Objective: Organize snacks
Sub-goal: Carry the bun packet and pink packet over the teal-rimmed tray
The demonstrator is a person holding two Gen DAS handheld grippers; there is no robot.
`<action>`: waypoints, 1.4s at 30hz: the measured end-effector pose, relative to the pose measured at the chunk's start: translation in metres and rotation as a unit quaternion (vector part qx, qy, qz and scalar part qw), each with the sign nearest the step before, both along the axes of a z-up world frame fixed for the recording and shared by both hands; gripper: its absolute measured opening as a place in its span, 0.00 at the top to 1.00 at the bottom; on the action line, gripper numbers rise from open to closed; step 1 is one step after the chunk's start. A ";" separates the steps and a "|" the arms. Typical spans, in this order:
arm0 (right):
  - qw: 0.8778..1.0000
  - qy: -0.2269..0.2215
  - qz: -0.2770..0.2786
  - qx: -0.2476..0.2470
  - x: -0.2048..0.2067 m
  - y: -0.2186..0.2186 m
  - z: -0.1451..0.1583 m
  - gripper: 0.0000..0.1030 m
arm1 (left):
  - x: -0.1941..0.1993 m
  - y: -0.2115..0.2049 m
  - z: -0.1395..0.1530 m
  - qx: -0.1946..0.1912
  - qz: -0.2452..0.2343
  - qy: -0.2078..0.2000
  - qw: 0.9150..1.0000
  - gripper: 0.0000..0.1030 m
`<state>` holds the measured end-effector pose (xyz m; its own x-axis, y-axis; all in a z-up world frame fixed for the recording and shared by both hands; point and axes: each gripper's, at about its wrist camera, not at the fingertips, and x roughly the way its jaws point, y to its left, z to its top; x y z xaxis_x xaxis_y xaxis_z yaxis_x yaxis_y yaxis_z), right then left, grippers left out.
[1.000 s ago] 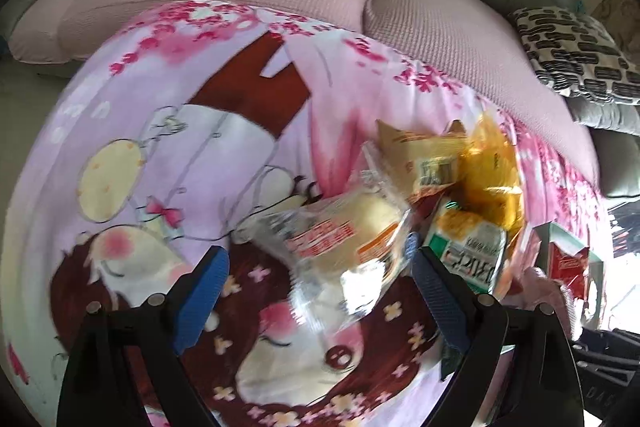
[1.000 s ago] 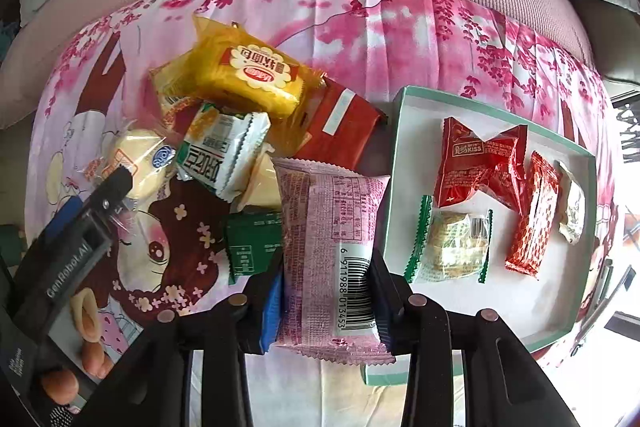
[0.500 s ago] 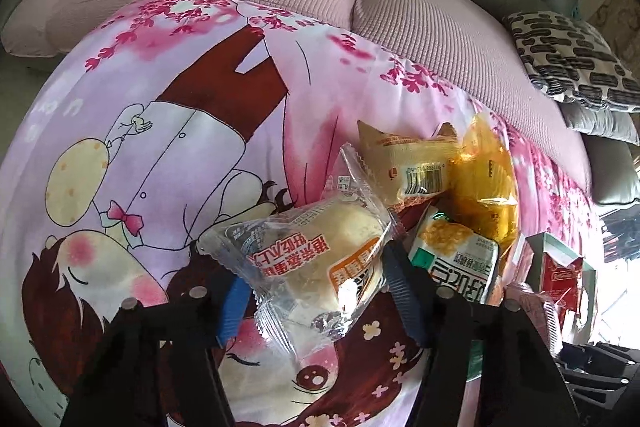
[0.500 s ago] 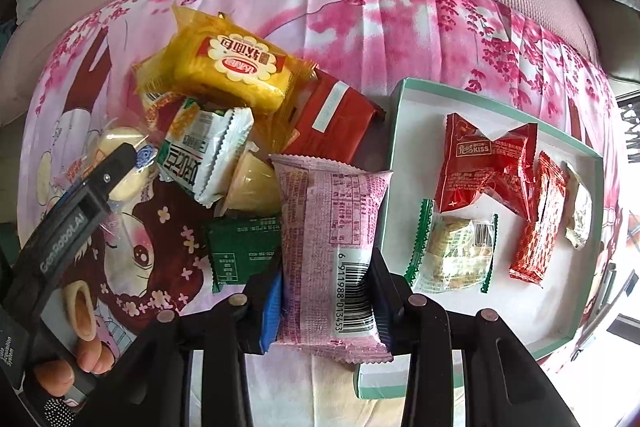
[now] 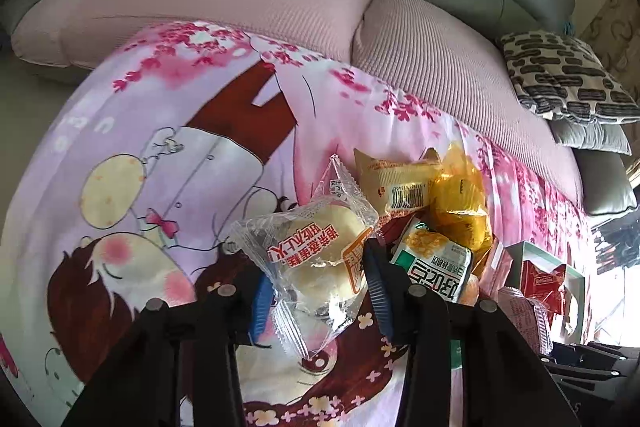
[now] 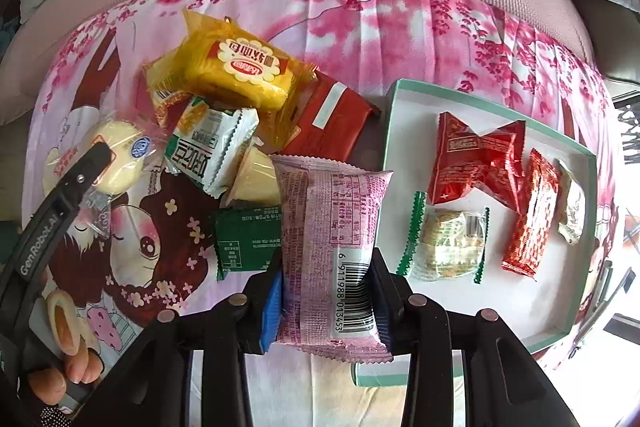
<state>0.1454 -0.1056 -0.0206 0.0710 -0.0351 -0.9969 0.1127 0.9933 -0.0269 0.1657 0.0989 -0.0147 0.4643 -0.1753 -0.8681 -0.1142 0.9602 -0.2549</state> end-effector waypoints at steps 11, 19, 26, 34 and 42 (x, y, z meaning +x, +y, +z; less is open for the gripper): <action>1.000 -0.010 -0.008 -0.005 -0.010 -0.012 0.021 0.61 | -0.023 0.008 0.032 -0.020 0.011 -0.040 0.999 0.57; 0.999 -0.012 -0.034 -0.009 -0.017 -0.045 0.025 0.61 | -0.032 -0.011 0.047 -0.032 -0.010 -0.052 0.998 0.57; 0.997 -0.007 -0.071 -0.022 -0.025 -0.089 0.030 0.61 | -0.040 -0.064 0.064 -0.040 -0.088 -0.072 0.993 0.57; 0.993 -0.013 -0.116 -0.024 -0.026 -0.147 0.042 0.61 | -0.047 -0.116 0.071 -0.041 -0.156 -0.075 0.984 0.57; 0.989 -0.007 -0.144 -0.033 -0.032 -0.189 0.041 0.61 | -0.051 -0.159 0.070 -0.046 -0.208 -0.075 0.974 0.57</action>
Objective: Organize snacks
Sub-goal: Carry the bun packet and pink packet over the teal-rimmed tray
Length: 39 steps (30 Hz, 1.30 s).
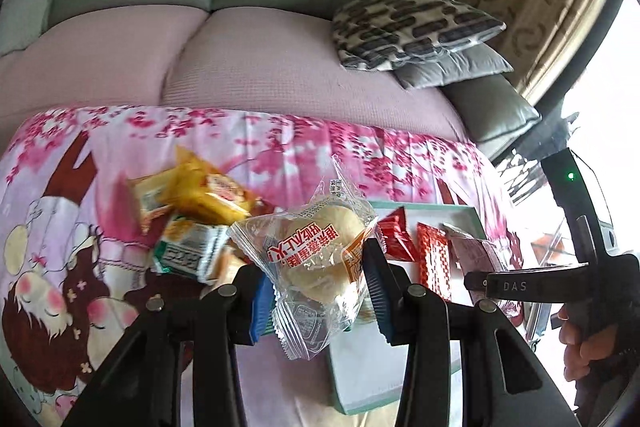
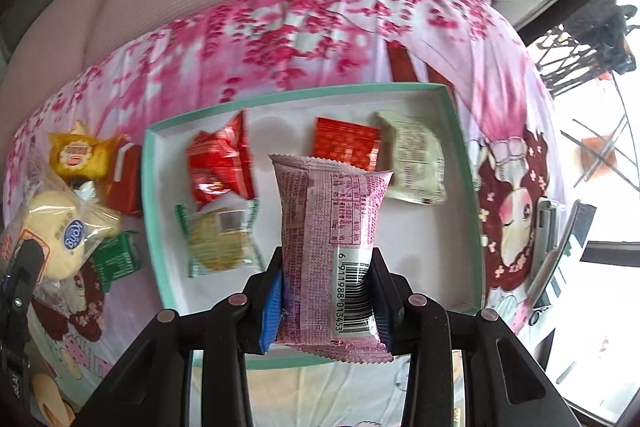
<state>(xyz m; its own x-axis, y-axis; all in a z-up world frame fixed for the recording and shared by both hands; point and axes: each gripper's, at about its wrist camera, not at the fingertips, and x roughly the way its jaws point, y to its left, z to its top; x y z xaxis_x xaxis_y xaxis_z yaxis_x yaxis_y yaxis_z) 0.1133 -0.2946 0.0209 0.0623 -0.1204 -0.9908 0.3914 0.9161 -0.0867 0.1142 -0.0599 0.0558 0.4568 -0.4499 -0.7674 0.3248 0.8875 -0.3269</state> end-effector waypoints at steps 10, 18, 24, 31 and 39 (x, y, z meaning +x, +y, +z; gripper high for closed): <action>1.000 0.006 -0.009 0.002 -0.004 -0.025 -0.014 0.61 | 0.019 -0.026 -0.030 0.004 0.001 0.034 0.999 0.57; 1.000 0.014 -0.015 0.004 0.001 -0.043 -0.030 0.61 | 0.033 -0.039 -0.041 0.015 0.010 0.030 0.999 0.57; 1.000 0.016 -0.020 0.010 0.004 -0.053 -0.039 0.61 | 0.037 -0.051 -0.046 0.008 -0.005 0.035 0.999 0.57; 1.000 0.019 -0.020 0.014 0.010 -0.058 -0.047 0.61 | 0.035 -0.068 -0.052 0.006 -0.027 0.043 0.999 0.57; 1.000 0.017 -0.019 0.017 0.023 -0.061 -0.052 0.61 | 0.037 -0.076 -0.062 0.002 -0.036 0.061 0.998 0.57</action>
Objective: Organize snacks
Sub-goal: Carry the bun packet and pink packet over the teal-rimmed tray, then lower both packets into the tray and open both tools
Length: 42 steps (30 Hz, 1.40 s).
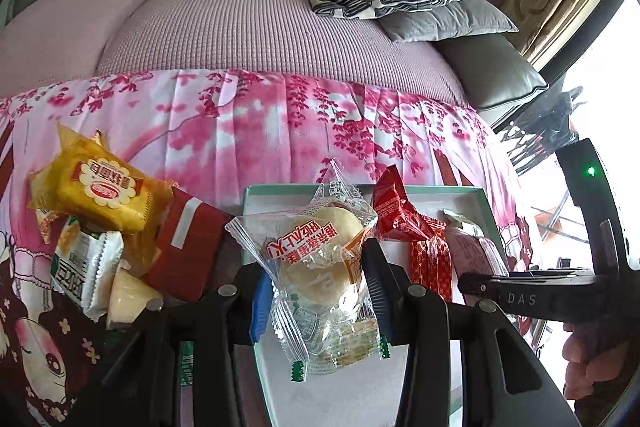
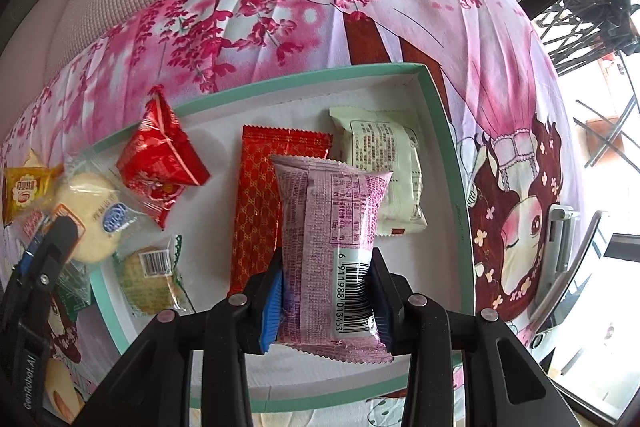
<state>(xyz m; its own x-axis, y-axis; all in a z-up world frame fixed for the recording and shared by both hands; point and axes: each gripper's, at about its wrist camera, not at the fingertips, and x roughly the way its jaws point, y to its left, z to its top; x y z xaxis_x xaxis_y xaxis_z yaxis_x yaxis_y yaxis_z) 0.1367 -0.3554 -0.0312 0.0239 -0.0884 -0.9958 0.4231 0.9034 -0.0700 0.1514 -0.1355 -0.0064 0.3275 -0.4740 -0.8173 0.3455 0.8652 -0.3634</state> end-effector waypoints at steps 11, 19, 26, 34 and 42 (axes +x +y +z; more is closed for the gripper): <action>1.000 -0.002 0.004 -0.001 0.029 -0.002 -0.020 0.60 | 0.000 -0.016 -0.010 0.016 -0.018 0.007 1.000 0.57; 1.000 -0.001 0.009 -0.010 0.040 -0.001 -0.033 0.59 | 0.001 -0.021 -0.019 0.028 -0.021 0.012 0.999 0.57; 1.000 -0.004 0.003 0.002 0.035 -0.007 -0.033 0.43 | 0.004 -0.013 -0.019 0.039 -0.008 0.016 0.999 0.55; 1.000 -0.015 0.001 0.004 0.025 -0.008 -0.023 0.30 | 0.000 -0.004 0.000 0.027 -0.005 0.004 1.000 0.36; 1.000 -0.026 0.005 -0.007 0.005 -0.002 0.000 0.22 | -0.009 0.012 0.021 0.063 0.012 -0.011 0.998 0.35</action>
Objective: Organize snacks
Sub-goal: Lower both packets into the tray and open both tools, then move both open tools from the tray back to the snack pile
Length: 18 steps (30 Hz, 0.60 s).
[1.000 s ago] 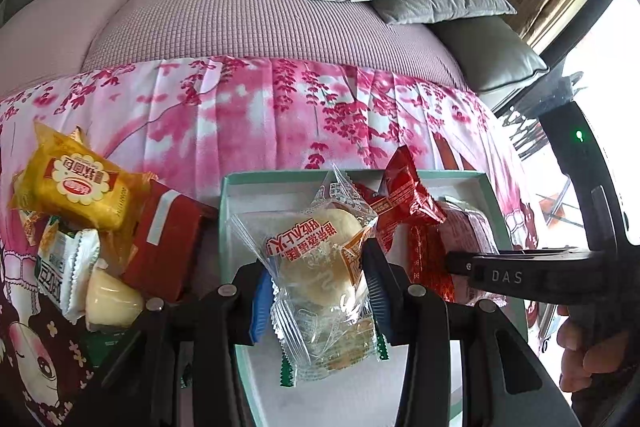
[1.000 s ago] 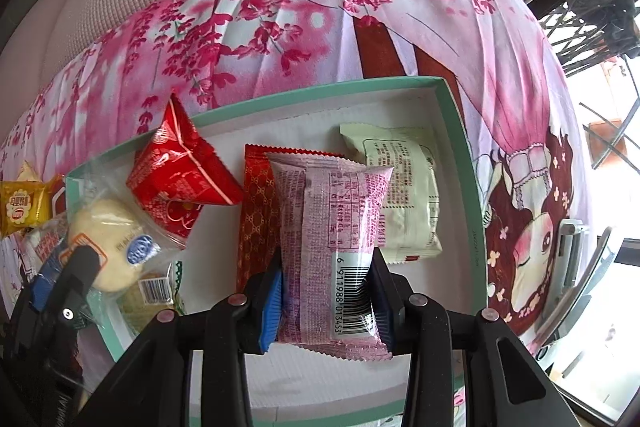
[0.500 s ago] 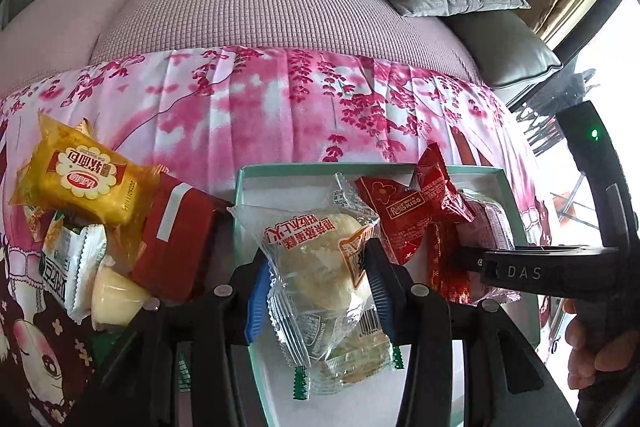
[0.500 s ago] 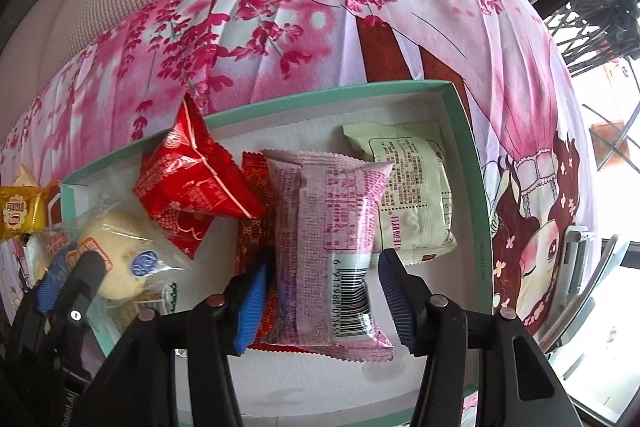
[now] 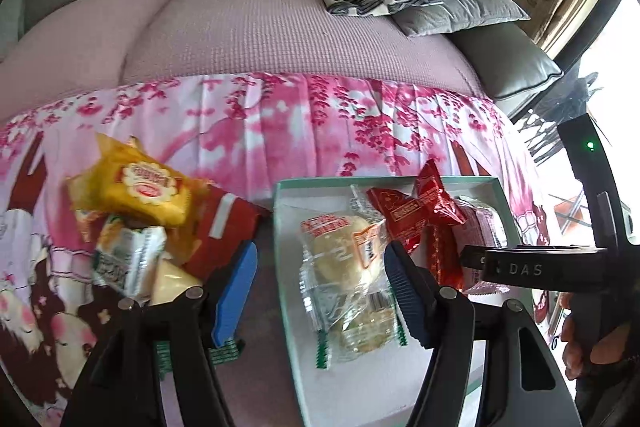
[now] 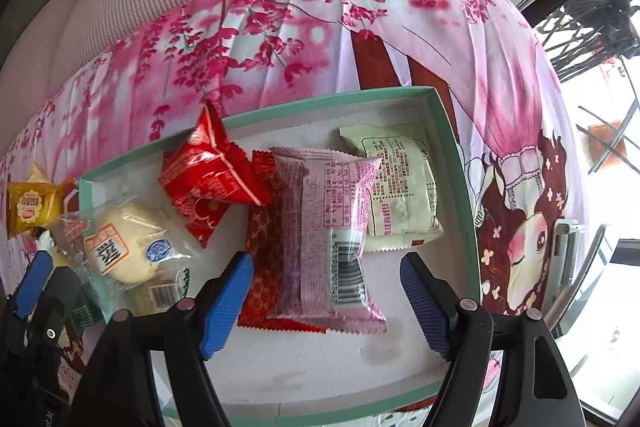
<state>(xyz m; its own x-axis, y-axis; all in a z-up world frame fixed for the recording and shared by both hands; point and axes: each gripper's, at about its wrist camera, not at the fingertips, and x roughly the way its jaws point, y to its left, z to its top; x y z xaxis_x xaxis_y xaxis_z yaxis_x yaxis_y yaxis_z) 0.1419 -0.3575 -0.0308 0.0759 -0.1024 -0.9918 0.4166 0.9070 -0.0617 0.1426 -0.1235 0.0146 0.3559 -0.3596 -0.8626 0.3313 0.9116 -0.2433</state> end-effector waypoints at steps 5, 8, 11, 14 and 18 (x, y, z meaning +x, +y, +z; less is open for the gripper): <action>1.000 -0.001 0.000 -0.005 -0.012 0.010 0.010 0.22 | -0.001 0.016 0.002 0.014 0.017 -0.003 1.000 0.35; 1.000 0.000 0.004 -0.007 -0.016 0.017 0.014 0.22 | 0.001 0.025 0.000 0.014 0.025 0.002 1.000 0.34; 1.000 -0.006 0.010 0.004 -0.020 0.026 0.015 0.18 | 0.002 0.029 -0.001 0.026 0.036 -0.007 0.999 0.11; 1.000 -0.019 0.015 0.009 -0.024 0.035 0.019 0.03 | 0.002 0.031 -0.002 0.043 0.040 -0.022 0.998 0.10; 1.000 -0.019 0.021 0.011 -0.023 0.047 0.019 0.00 | 0.004 0.032 -0.008 0.061 0.046 -0.029 0.997 0.03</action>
